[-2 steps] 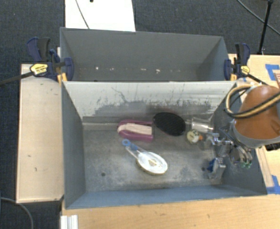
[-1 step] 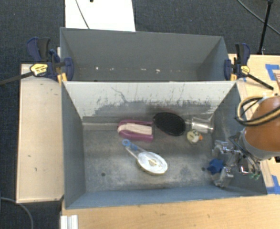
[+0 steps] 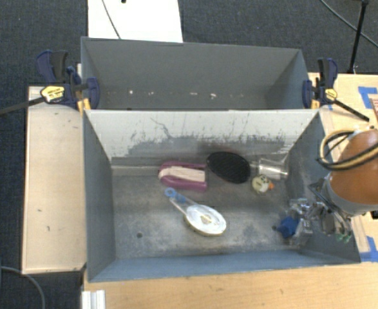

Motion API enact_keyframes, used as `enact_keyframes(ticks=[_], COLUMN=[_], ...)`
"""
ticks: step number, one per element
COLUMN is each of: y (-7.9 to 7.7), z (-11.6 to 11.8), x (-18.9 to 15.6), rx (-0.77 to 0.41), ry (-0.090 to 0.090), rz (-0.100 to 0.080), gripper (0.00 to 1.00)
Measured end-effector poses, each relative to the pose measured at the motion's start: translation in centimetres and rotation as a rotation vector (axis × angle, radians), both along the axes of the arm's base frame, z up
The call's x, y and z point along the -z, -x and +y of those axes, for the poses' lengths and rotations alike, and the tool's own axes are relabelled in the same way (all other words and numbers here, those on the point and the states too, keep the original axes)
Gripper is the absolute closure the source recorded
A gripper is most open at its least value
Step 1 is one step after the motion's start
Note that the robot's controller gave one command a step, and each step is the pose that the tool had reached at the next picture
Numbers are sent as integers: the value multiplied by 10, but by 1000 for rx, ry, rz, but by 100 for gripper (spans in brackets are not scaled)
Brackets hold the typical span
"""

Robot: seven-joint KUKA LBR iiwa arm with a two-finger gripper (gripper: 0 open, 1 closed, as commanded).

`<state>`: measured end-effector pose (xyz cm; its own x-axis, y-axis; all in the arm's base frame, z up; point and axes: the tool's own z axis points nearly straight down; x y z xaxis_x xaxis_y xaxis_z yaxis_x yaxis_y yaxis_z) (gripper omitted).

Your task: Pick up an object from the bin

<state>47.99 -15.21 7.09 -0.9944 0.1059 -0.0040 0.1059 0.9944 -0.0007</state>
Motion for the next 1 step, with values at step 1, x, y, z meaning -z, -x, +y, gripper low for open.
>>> enact_keyframes(ticks=[1], y=[-7], z=[20], x=[-135], rx=[34], ry=[1], rz=[-7], gripper=[100])
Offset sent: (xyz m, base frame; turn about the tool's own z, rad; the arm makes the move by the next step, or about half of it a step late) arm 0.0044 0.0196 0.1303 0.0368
